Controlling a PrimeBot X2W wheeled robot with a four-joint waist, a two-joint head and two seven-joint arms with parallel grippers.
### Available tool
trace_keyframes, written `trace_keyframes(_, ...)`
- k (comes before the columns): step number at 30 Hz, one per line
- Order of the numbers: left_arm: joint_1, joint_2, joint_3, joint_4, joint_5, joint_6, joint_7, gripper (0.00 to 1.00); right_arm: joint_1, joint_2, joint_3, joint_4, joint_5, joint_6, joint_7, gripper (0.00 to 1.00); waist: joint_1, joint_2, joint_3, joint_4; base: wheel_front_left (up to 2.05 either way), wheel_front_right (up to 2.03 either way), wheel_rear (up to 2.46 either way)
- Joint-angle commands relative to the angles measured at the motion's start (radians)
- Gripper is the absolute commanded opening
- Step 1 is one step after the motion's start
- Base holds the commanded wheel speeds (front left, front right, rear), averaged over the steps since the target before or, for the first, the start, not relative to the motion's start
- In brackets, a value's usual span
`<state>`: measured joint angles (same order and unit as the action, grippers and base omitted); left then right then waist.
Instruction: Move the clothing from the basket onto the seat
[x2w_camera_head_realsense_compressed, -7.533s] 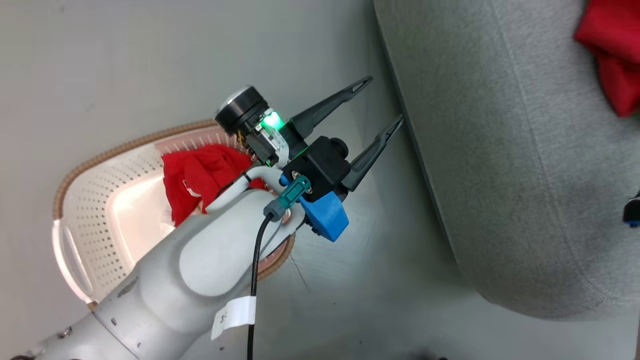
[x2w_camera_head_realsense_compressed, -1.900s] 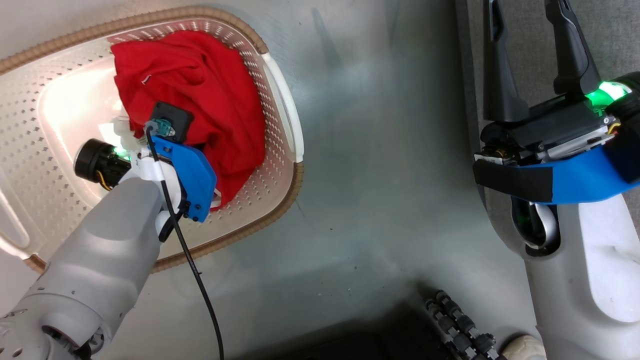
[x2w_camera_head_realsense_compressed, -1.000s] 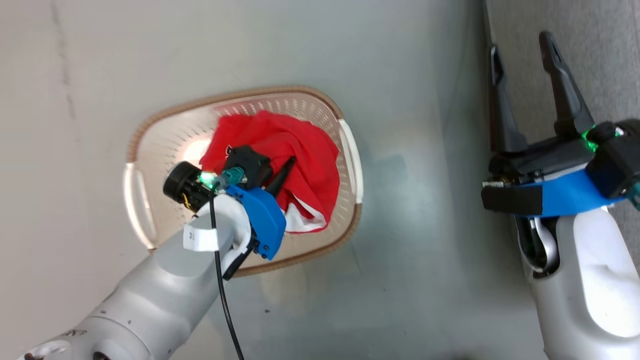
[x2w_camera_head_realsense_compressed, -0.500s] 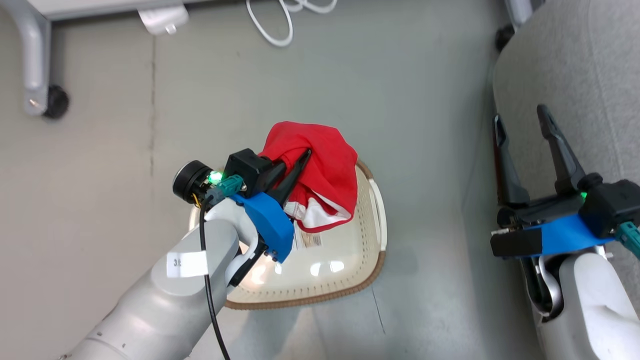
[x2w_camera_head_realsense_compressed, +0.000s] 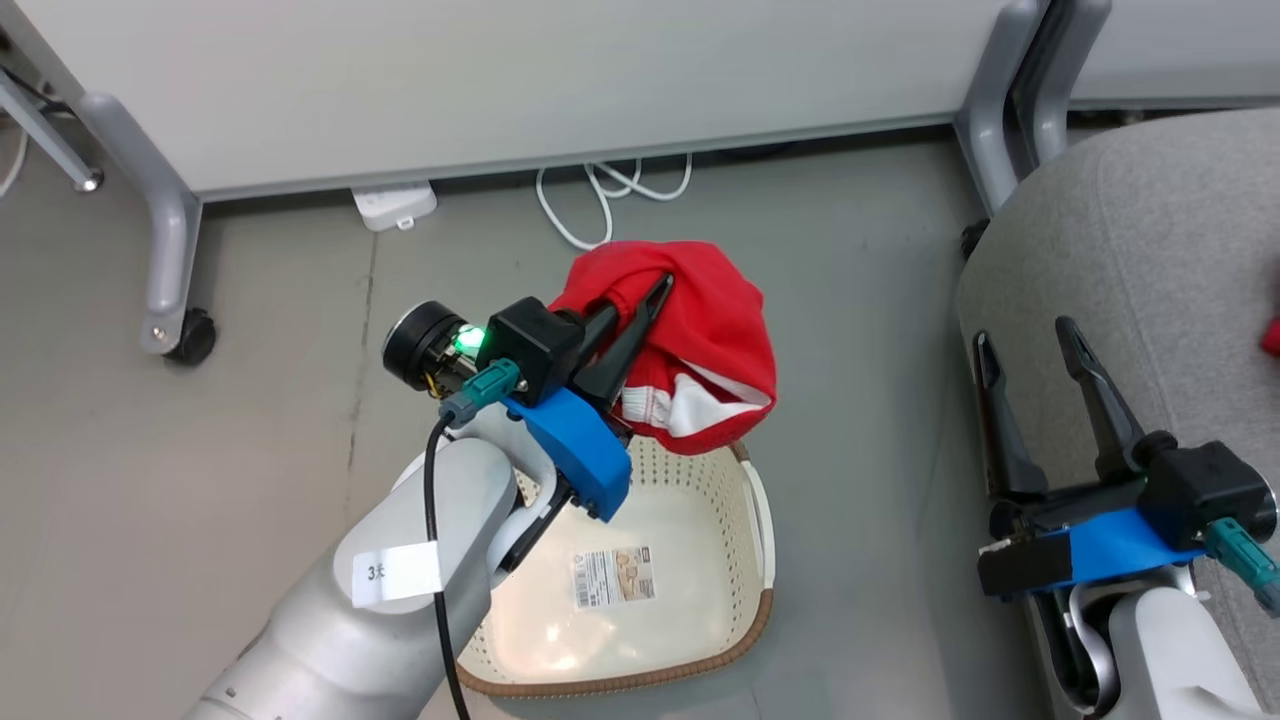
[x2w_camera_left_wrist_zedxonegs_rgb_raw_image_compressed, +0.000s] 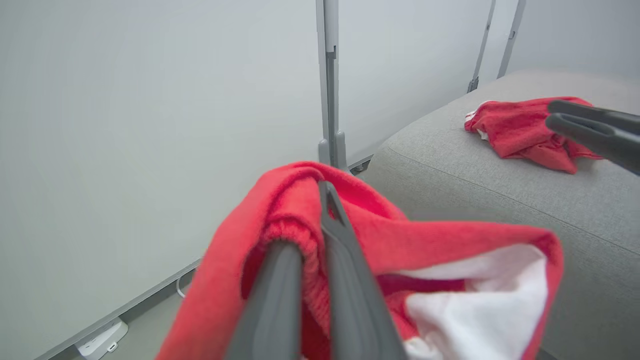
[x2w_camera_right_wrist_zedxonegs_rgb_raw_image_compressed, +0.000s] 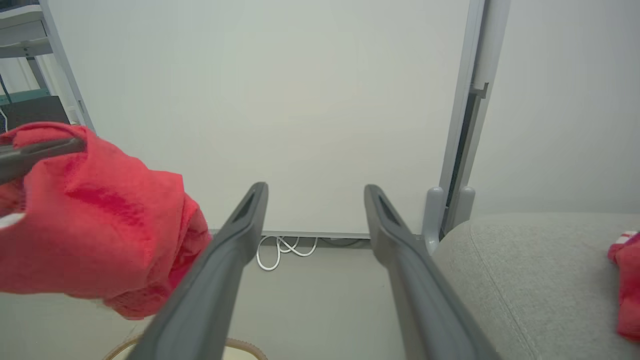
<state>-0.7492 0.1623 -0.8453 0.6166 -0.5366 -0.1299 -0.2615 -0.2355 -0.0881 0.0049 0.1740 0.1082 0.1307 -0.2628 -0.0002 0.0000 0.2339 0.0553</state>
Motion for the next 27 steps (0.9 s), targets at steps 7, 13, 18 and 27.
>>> trace_keyframes(7,-0.003,-0.016,0.007,-0.031,0.028,0.0,-0.005,0.0,0.061,0.01,-0.01,0.002,0.006,0.0,-0.003,1.0,0.0002,0.0,-0.077,-0.005,0.0,0.0,0.0)
trace_keyframes(13,-0.002,-0.018,-0.01,-0.039,0.019,-0.001,-0.005,0.0,0.09,0.013,-0.02,0.003,0.008,0.0,-0.003,1.0,0.0002,0.0,-0.111,-0.004,0.0,0.0,0.0)
trace_keyframes(18,-0.002,-0.013,-0.021,-0.037,0.01,-0.001,-0.005,0.0,0.099,0.015,-0.024,0.0,0.007,0.0,-0.003,1.0,0.0002,0.0,-0.124,-0.002,0.0,0.0,0.0)
trace_keyframes(27,-0.001,-0.008,-0.017,-0.034,0.018,-0.001,-0.005,0.0,0.058,0.007,0.012,-0.041,-0.01,0.0,-0.003,1.0,0.0002,0.0,-0.116,-0.002,0.0,0.0,0.0)
